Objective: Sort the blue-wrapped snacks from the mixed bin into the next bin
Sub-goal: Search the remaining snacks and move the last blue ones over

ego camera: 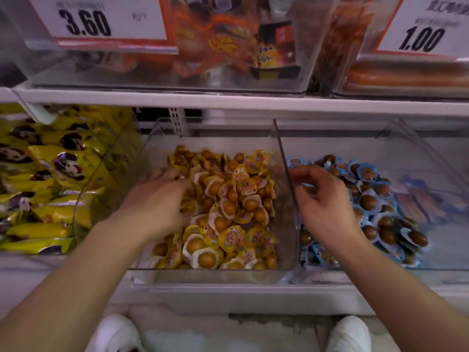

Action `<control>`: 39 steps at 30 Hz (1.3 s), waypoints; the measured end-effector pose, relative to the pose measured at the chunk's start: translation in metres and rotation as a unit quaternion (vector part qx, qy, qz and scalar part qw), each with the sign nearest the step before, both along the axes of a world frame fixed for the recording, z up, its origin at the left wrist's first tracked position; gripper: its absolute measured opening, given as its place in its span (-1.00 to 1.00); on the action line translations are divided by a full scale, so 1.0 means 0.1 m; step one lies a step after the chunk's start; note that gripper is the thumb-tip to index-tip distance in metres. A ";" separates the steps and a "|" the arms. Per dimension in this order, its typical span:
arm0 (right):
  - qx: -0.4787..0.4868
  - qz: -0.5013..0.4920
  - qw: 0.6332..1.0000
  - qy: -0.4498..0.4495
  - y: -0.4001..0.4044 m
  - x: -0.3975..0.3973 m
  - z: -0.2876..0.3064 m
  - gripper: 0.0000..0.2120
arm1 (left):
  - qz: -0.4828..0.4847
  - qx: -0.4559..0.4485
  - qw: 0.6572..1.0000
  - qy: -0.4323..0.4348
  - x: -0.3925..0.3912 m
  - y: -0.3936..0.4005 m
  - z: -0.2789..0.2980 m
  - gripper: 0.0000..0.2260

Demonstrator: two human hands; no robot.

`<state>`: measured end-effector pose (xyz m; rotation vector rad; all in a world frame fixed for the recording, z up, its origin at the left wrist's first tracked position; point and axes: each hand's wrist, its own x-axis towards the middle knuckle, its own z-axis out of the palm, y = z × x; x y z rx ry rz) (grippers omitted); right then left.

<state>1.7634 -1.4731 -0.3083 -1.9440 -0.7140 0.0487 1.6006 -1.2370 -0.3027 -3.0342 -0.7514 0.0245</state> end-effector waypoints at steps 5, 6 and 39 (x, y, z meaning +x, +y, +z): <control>0.007 -0.001 1.000 0.001 0.01 0.00 -0.04 -0.77 | -0.098 -0.032 0.990 -0.101 0.00 -0.43 0.09 -0.47; 0.009 -0.002 1.000 -0.001 0.01 0.00 -0.04 -0.77 | -0.152 -0.043 0.977 -0.146 0.04 -0.54 0.09 -0.57; 0.014 0.015 0.999 0.028 0.01 0.04 -0.13 -0.76 | -0.139 -0.201 0.967 0.070 0.25 -0.28 -0.25 -0.40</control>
